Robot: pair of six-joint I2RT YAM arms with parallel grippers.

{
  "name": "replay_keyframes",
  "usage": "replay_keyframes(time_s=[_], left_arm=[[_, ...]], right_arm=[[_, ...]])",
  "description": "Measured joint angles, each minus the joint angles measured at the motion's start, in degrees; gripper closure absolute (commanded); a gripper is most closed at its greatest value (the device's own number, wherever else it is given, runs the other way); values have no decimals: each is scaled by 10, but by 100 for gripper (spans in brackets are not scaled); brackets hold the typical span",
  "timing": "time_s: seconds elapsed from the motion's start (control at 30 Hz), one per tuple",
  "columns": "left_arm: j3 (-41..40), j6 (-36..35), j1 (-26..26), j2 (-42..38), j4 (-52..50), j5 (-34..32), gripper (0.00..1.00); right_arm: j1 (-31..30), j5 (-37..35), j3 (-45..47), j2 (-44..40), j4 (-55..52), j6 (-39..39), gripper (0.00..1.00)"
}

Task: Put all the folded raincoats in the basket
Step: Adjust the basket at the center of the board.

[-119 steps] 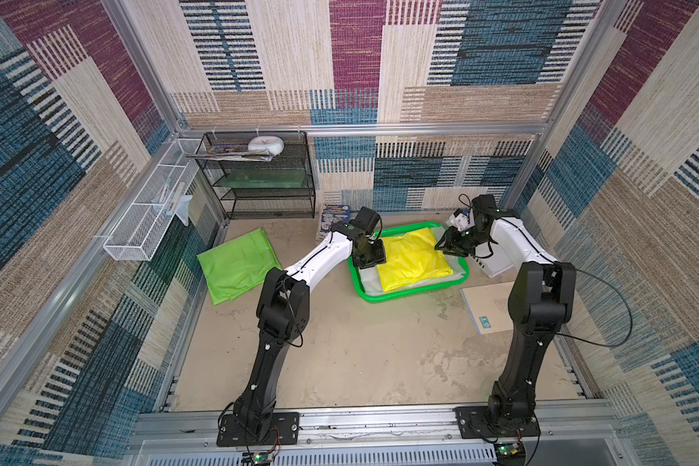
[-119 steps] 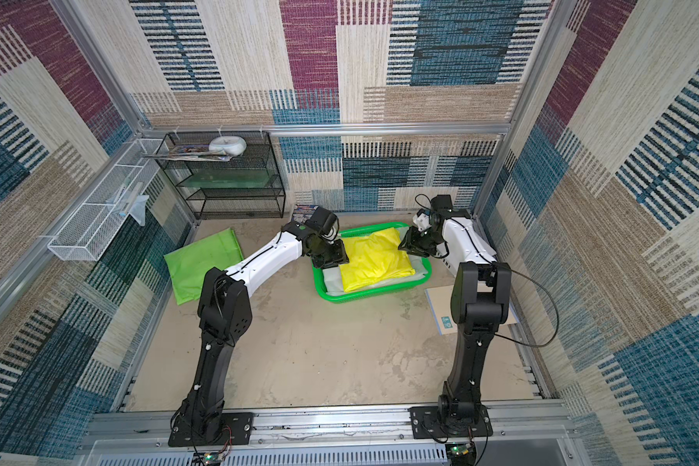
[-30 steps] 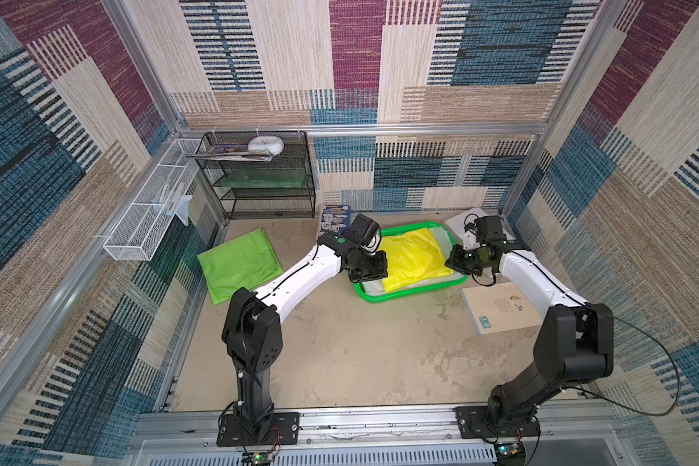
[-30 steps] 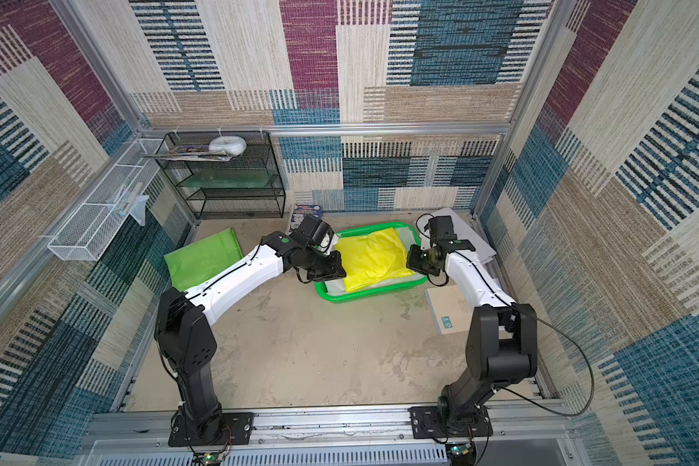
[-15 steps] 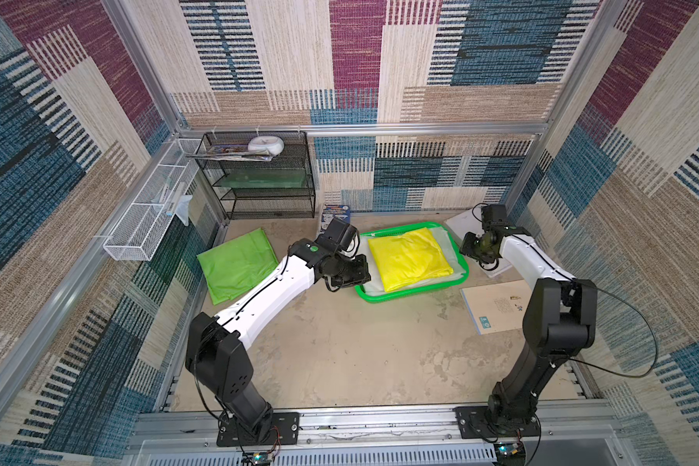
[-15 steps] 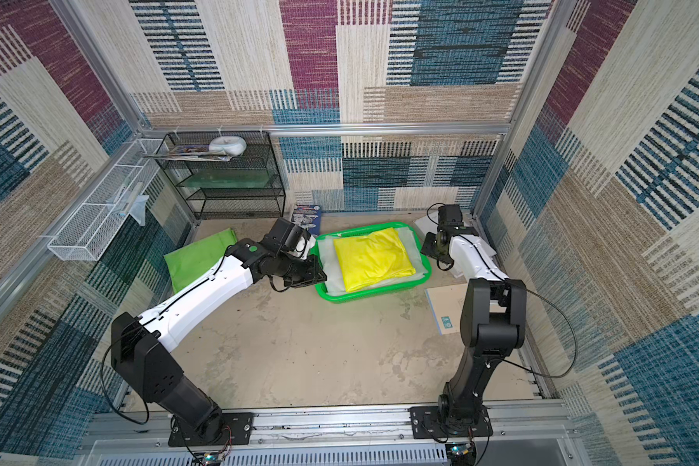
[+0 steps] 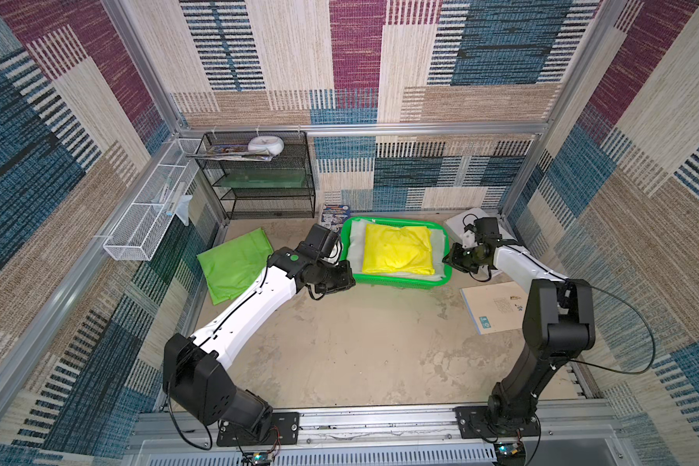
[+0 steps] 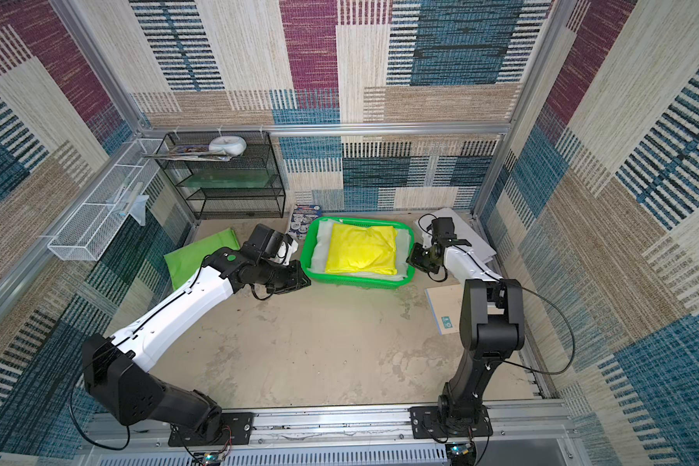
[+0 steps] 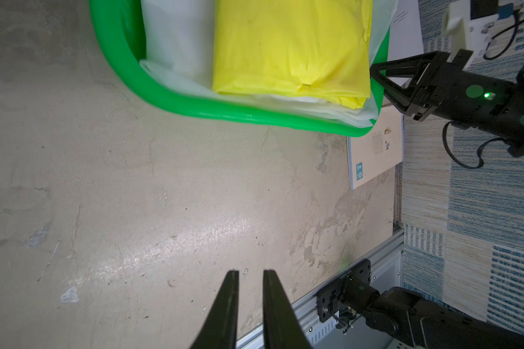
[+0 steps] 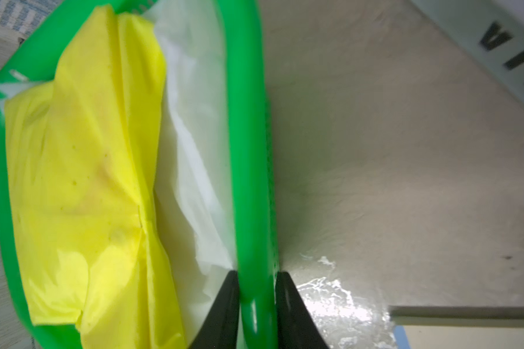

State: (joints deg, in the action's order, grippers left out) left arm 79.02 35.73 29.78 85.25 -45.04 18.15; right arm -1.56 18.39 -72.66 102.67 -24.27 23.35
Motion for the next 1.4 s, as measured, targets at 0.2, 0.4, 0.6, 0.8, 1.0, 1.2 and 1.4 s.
replay_keyframes(time_s=[0.2, 0.4, 0.6, 0.8, 1.0, 1.2, 1.4], left_arm=[[-32, -8, -33, -22, -5, -2, 80], [-51, -19, -80, -41, -16, 1, 80], [-56, -25, -93, -45, -18, 11, 80], [-59, -31, -97, -50, -22, 11, 80], [-65, -36, -102, -55, -27, 11, 80], [-79, -44, -120, -74, -39, 12, 80], [-87, -64, -161, -95, -53, -1, 79]], right_arm=[[-14, 3, 12, -4, -16, 11, 75], [-14, -35, -42, 18, -45, -30, 56], [-14, -32, -74, 60, -65, -75, 71], [-11, -11, -96, 73, -72, -100, 90], [-13, 18, -83, 68, -73, -118, 92], [-20, 45, -87, 73, -76, -126, 91], [-27, 65, -139, 112, -95, -139, 52]])
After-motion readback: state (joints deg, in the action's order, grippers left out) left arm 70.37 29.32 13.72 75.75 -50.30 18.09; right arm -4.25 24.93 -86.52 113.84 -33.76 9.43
